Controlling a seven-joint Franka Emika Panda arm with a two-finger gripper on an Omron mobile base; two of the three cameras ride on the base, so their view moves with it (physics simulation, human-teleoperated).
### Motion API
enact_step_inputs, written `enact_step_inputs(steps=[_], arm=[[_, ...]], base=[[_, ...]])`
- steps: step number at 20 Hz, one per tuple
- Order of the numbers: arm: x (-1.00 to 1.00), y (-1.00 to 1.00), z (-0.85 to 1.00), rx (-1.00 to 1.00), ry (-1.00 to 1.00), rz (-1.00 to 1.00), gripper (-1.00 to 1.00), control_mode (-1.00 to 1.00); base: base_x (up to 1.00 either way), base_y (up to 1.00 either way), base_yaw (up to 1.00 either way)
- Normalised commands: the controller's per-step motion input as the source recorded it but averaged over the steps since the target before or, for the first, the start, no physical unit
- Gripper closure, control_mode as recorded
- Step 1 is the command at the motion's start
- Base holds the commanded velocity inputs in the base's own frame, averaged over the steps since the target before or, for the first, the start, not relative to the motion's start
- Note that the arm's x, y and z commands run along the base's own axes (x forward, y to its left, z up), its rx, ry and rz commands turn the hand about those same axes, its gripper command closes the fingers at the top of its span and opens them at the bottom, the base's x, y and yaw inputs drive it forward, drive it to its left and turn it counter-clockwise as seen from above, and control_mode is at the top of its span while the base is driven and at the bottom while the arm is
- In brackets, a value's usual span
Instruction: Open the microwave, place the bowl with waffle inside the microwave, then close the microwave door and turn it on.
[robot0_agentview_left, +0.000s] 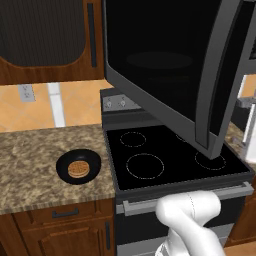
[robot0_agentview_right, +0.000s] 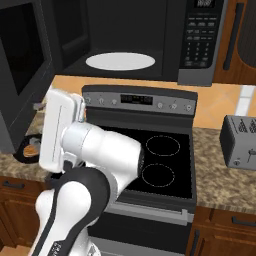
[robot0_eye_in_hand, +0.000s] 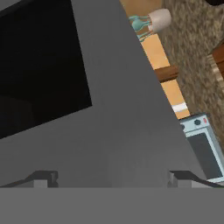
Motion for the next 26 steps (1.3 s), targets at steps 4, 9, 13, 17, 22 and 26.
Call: enact_step_inputs(steps=[4, 9, 13, 17, 22, 26], arm=[[0.35, 0.30, 0.00, -0.07, 0.00, 0.00, -1.00, -1.00], [0.02, 0.82, 0.00, -0.13, 0.00, -0.02, -1.00, -1.00], [0.00, 0.69, 0.00, -0.12, 0.00, -0.01, -1.00, -1.00], [0.00, 0.69, 0.00, -0.10, 0.00, -0.01, -1.00, -1.00], [0.00, 0.75, -0.01, -0.09, 0.00, -0.02, -1.00, -1.00], [0.00, 0.69, -0.02, -0.09, 0.00, -0.02, -1.00, -1.00]], base=[[0.00, 0.00, 0.00], [0.00, 0.00, 0.00], [0.00, 0.00, 0.00], [0.00, 0.00, 0.00], [0.00, 0.00, 0.00], [0.00, 0.00, 0.00]])
